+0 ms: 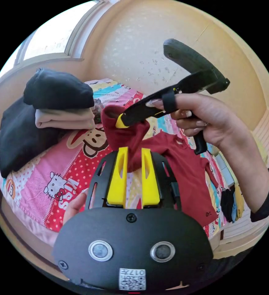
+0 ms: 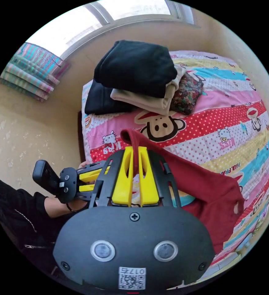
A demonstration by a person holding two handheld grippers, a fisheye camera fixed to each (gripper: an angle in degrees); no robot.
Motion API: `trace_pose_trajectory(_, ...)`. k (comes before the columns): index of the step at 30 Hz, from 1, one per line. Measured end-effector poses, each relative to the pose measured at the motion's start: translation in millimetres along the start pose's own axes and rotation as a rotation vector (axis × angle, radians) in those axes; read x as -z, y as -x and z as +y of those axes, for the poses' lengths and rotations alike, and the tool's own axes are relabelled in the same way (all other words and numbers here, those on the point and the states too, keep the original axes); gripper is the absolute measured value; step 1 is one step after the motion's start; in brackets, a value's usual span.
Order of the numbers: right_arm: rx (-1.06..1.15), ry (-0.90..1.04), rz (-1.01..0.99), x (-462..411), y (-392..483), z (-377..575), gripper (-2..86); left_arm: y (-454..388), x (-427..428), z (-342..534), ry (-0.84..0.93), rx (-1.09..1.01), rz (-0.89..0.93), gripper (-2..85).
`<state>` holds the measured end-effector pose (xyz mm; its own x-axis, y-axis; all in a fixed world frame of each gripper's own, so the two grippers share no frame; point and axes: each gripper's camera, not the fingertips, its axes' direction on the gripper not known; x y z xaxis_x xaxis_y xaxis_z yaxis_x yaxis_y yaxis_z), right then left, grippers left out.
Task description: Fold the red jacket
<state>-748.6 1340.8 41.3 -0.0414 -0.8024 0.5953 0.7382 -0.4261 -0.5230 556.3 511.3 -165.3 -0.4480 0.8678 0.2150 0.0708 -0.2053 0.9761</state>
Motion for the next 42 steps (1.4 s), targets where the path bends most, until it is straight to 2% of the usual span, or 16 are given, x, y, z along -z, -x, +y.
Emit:
trace_pose_trajectory(3,0.012,-0.179,-0.122,71.1,-71.8,51.7,3.7,-49.8,7.6,-17.4,-0.035,-0.010,0.043,11.0)
trace_pose_trajectory(5,-0.014,-0.325,-0.361,127.1,-149.3,105.1,3.6,-89.3,5.4,-28.9,-0.045,-0.064,0.048,11.1)
trace_pose_trajectory(8,-0.086,-0.550,-0.545,184.1,-244.7,200.2,3.5,-163.4,-17.1,-47.4,-0.023,-0.195,0.007,12.0)
trace_pose_trajectory(11,-0.264,-0.752,-0.435,213.9,-317.7,325.7,3.6,-237.7,-60.2,-59.5,0.009,-0.332,-0.007,13.3)
trace_pose_trajectory(14,-0.481,-0.815,-0.295,205.5,-385.0,451.1,3.9,-312.9,-118.2,-67.4,0.086,-0.464,-0.037,16.1)
trace_pose_trajectory(17,-0.742,-0.794,-0.209,162.1,-447.2,562.4,4.9,-392.2,-176.0,-64.1,0.139,-0.697,-0.227,15.0)
trace_pose_trajectory(20,-0.939,-0.934,-0.317,114.3,-473.8,646.8,6.4,-462.2,-237.1,-45.2,0.195,-0.933,-0.515,11.1)
trace_pose_trajectory(21,-0.952,-0.968,-0.329,107.5,-473.2,657.6,6.5,-485.2,-258.2,-32.9,0.223,-1.035,-0.616,9.7)
trace_pose_trajectory(22,-0.961,-0.994,-0.338,96.8,-470.0,670.0,6.7,-495.4,-264.6,-26.3,0.221,-1.085,-0.644,8.1)
trace_pose_trajectory(25,-0.905,-0.906,-0.340,78.3,-456.6,671.3,7.0,-535.9,-269.2,3.1,0.131,-1.272,-0.681,0.3)
trace_pose_trajectory(31,-0.711,-0.938,-0.476,78.0,-428.3,638.7,7.8,-583.4,-265.4,41.9,0.094,-1.562,-0.795,-0.9)
trace_pose_trajectory(34,-0.607,-0.825,-0.501,80.1,-425.3,592.3,8.1,-603.0,-255.1,40.9,0.141,-1.629,-0.745,-1.0)
trace_pose_trajectory(37,-0.533,-0.715,-0.400,80.3,-422.8,545.9,7.8,-622.4,-242.9,31.8,0.196,-1.669,-0.688,-0.9)
trace_pose_trajectory(39,-0.536,-0.660,-0.334,73.6,-427.2,528.2,7.3,-637.3,-233.5,35.4,0.238,-1.742,-0.695,-0.8)
trace_pose_trajectory(42,-0.630,-0.499,-0.266,40.4,-450.9,524.6,5.3,-646.6,-218.3,56.6,0.180,-1.865,-0.773,-0.7)
